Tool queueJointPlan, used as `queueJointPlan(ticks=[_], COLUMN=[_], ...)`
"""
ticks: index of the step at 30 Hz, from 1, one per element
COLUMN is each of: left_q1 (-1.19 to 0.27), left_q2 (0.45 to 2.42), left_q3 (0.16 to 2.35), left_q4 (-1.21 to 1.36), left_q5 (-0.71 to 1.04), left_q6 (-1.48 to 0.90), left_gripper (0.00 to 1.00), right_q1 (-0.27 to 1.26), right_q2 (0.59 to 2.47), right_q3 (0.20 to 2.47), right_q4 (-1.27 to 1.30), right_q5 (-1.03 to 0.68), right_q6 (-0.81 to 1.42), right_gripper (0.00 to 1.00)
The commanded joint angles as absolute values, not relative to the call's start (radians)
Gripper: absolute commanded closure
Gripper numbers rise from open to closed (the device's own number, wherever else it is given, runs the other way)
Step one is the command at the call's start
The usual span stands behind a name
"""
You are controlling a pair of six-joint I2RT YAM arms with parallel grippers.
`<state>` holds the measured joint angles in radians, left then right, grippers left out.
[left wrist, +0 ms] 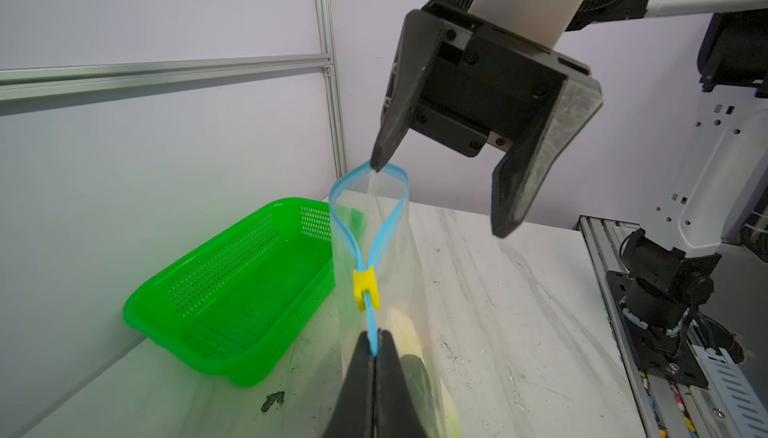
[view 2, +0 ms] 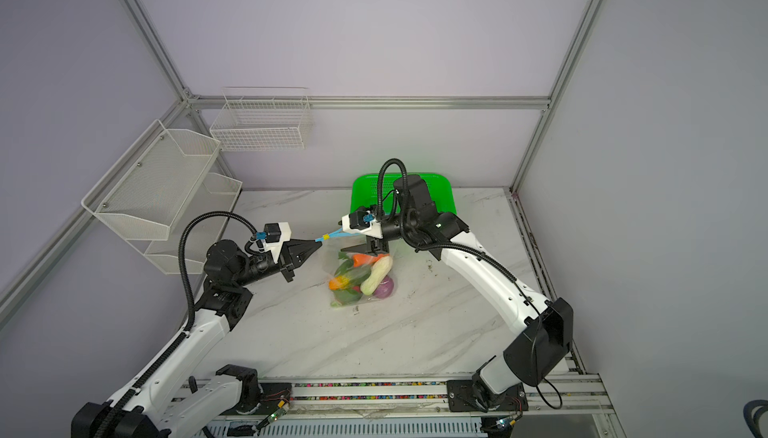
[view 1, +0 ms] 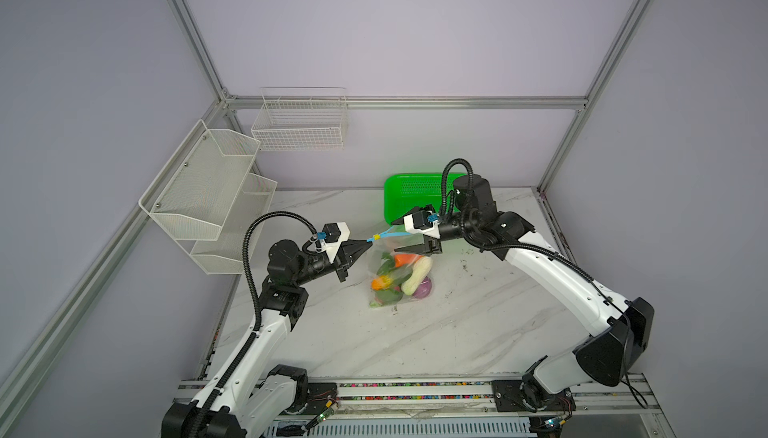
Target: Place the food in the zip-top bag and seal the zipper
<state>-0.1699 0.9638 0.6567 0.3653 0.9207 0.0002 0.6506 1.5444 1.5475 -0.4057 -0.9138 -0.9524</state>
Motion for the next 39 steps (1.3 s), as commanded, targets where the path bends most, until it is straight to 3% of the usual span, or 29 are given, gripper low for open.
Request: queueJointPlan(ticks=[1, 11, 18, 29, 34, 36, 39], left_q1=[-0.176, -0.176, -0.176, -0.177, -0.181, -0.183, -0.187], left_q2=[0.95, 0.943, 0.94, 0.943, 0.951, 0.951, 0.955], left_q3=[0.766, 0.778, 0.783, 0.788, 0.795, 0.801, 0.813], left_q4=[0.344, 0.327, 0.308, 0.286, 0.286, 0.286, 0.286], left_q5=[0.954, 0.971, 0.968, 0.967, 0.972, 0.969, 0.958], left_q6=[0.078, 0.116, 0.134, 0.153, 0.149, 0.147, 0.146], left_gripper=[1.0, 1.0, 1.0, 1.0, 1.0, 0.87, 0.77], right_q1=[0.678, 0.703, 0.709, 0.71, 0.71, 0.71, 0.71], right_q2=[1.577, 1.752, 1.838, 1.827, 1.825, 1.83, 1.84], right_q3=[1.627, 1.872, 2.006, 2.011, 2.012, 2.015, 2.03], right_q4=[-0.532, -0.756, -0.897, -0.898, -0.886, -0.885, -0.894], right_q5=[-0.866, -0.81, -0.802, -0.793, -0.79, -0.793, -0.797], right_q6=[-1.053, -1.165, -1.226, -1.232, -1.227, -1.223, -1.224], right_gripper=[0.35, 0.4, 0.58, 0.87, 0.92, 0.92, 0.93])
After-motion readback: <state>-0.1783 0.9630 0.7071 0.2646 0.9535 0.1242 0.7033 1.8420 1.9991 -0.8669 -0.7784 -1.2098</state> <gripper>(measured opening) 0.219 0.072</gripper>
